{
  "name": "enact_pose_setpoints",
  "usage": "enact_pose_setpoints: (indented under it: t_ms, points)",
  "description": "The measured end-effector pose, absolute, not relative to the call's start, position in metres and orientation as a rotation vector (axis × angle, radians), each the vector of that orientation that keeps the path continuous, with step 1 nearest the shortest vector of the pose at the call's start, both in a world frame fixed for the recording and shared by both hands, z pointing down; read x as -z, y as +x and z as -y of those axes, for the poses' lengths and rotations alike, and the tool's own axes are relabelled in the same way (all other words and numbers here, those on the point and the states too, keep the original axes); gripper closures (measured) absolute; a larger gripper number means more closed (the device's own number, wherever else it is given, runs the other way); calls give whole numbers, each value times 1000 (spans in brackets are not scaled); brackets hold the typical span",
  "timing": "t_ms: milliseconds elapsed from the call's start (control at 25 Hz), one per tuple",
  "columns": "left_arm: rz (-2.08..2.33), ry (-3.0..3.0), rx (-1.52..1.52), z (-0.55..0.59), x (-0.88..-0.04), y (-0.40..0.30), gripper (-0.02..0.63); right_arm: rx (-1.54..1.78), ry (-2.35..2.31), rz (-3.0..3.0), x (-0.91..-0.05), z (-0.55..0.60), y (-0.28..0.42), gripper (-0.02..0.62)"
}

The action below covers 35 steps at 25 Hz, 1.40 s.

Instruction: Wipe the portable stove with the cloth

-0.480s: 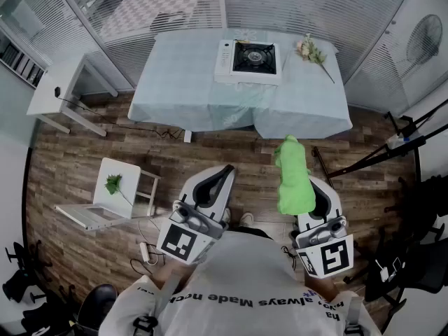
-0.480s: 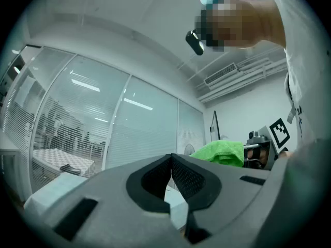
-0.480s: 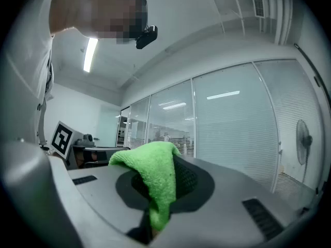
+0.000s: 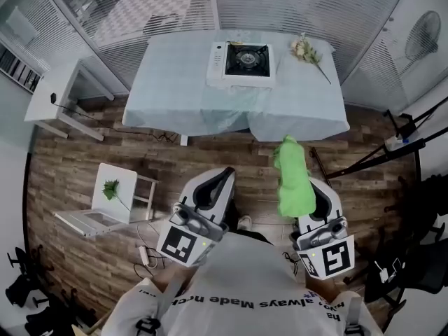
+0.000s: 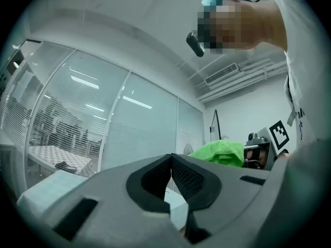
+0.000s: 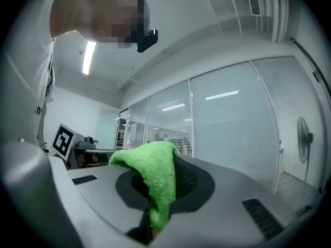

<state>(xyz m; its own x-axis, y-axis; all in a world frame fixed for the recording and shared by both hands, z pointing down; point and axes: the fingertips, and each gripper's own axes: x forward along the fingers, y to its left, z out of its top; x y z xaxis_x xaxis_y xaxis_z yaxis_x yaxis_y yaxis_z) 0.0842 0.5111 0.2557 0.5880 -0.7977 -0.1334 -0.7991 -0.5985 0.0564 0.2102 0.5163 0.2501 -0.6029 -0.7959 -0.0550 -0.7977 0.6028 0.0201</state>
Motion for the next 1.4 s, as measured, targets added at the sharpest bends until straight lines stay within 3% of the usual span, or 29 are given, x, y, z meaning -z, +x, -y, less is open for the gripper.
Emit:
enact_pose_setpoints:
  t_ms: [880,1400]
  points:
    - [-1366,-2816,-253,-332,-251,-34,594,-75,-1390,-2801,-244,-334,88,568]
    - [-1332,-2881,-207,-271,-263,-53,594,-59,-1445,-2803,-252,-268,66,569]
